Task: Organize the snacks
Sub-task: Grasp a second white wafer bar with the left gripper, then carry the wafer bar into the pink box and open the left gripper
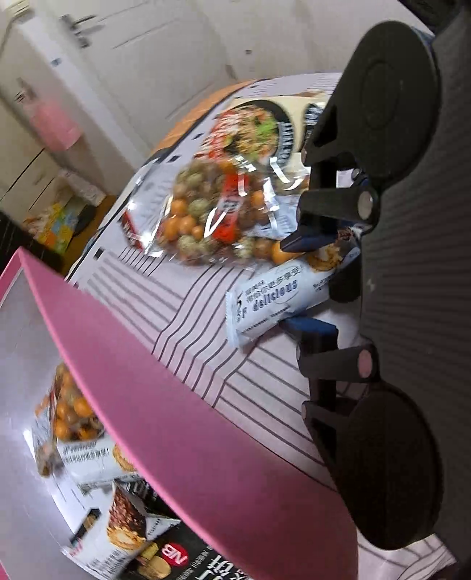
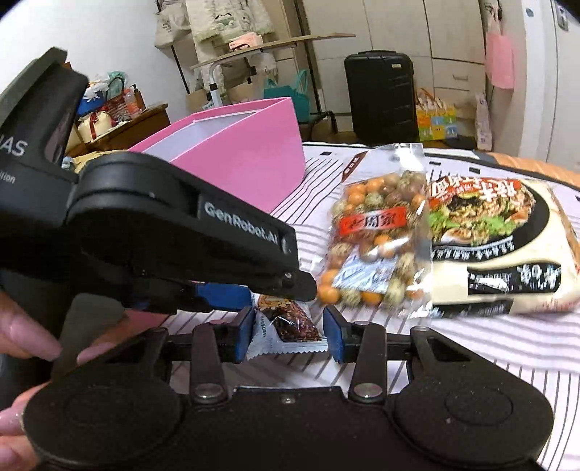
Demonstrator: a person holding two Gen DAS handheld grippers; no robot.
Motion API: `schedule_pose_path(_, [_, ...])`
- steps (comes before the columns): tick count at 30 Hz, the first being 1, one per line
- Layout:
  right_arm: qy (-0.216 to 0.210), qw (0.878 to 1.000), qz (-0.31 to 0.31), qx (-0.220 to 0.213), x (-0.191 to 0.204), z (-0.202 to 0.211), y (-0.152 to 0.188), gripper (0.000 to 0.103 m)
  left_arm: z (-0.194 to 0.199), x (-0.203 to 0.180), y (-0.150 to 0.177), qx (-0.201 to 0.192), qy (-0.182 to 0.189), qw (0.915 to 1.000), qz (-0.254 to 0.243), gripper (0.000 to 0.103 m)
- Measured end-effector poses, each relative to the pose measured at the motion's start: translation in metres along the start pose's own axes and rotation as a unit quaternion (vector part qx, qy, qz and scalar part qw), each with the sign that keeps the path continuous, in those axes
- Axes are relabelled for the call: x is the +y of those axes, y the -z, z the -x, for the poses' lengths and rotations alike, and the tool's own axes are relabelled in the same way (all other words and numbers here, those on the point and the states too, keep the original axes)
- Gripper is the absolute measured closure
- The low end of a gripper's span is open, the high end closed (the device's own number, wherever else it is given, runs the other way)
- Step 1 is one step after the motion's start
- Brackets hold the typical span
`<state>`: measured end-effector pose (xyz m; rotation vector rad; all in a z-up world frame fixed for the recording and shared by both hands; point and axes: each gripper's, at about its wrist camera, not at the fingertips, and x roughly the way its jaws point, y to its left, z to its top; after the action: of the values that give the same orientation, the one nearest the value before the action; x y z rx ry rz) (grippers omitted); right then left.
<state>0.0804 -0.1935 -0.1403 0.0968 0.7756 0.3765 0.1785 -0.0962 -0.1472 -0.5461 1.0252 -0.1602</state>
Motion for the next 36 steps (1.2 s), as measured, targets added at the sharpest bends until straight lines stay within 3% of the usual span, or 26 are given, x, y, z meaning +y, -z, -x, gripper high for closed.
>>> schedule_pose_path(7, [0.000,0.999,-0.025,0.030,0.023,0.017,-0.004,0.056,0.024,-0.010,0.009,0.036,-0.022,0.9958,-0.081,0.068])
schedule_pose_path(16, [-0.006,0.999,-0.014,0.029,0.052,0.062,-0.021,0.057,0.085,-0.038,0.020,0.030,-0.030,0.9844,-0.171,0.069])
schedule_pose_path(18, [-0.019,0.999,-0.005,0.030,0.062,0.069,-0.026,0.064,0.103,-0.042,0.023,0.023,-0.026,0.9824,-0.183,0.069])
schedule_pose_path(22, [-0.030,0.999,0.024,0.023,0.082,0.075,-0.043,0.064,0.131,-0.039,0.018,0.025,-0.013,0.9814,-0.190,0.069])
schedule_pose_path(28, [-0.055,0.996,0.067,0.015,0.116,0.067,-0.073,0.064,0.168,-0.024,-0.005,-0.003,-0.009,0.9815,-0.191,0.069])
schedule_pose_path(36, [-0.090,0.986,0.138,0.008,0.150,0.015,-0.118,0.064,0.199,0.025,-0.066,-0.028,0.002,0.9863,-0.162,0.068])
